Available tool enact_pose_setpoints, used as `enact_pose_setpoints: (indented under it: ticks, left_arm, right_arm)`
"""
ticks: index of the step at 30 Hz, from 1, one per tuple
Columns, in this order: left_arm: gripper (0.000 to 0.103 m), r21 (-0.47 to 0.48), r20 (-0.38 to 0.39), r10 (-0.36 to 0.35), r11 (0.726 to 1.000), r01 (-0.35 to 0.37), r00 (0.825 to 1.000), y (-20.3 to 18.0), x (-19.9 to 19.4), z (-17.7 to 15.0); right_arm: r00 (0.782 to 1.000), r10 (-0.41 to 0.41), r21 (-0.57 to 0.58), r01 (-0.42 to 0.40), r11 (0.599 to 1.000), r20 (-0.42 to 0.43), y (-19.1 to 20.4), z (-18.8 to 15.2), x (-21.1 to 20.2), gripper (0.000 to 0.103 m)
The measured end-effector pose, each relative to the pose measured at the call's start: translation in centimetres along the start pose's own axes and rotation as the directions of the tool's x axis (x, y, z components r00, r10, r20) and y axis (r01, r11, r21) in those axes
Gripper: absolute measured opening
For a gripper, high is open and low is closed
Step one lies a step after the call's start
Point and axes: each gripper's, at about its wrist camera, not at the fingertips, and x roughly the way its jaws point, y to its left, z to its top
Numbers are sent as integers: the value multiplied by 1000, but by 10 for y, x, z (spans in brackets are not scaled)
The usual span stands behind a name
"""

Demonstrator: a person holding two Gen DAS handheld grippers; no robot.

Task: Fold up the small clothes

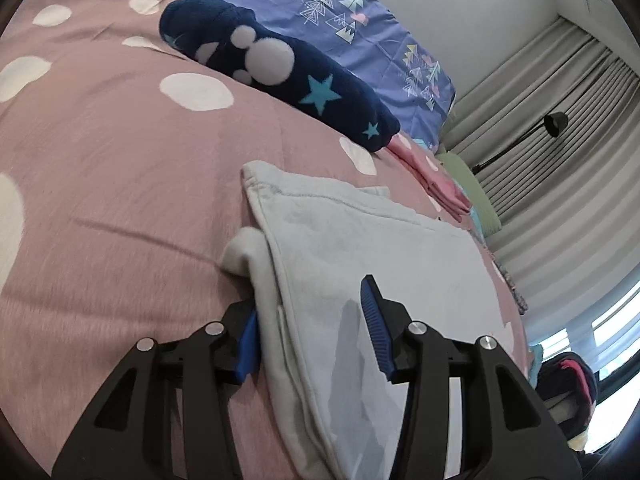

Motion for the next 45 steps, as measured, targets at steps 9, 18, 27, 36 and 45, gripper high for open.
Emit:
enact_pose_setpoints:
  ticks: [9, 18, 27, 36, 45]
  left_arm:
    - [9, -55, -3, 0, 998, 0, 1000, 7, 2, 14]
    - [8, 69, 38, 35, 997, -37, 999, -62, -15, 37]
    - [8, 139, 61, 110, 983, -118, 992, -133, 5, 44]
    - [8, 250, 44, 166, 953, -172, 985, -222, 63, 37]
    - [8, 381, -29, 186, 911, -161, 982, -305, 147, 15]
  right_arm:
    - [999, 31, 141, -35, 989, 36, -31, 12, 9, 9]
    - [986, 17, 398, -84, 914, 167, -102, -9, -45, 8]
    - [979, -18, 597, -108, 795, 201, -173, -72, -76, 6]
    - [977, -32, 760, -143, 634, 211, -230, -159, -91, 6]
    - [984, -97, 886, -88, 456, 148, -275, -256, -104, 6]
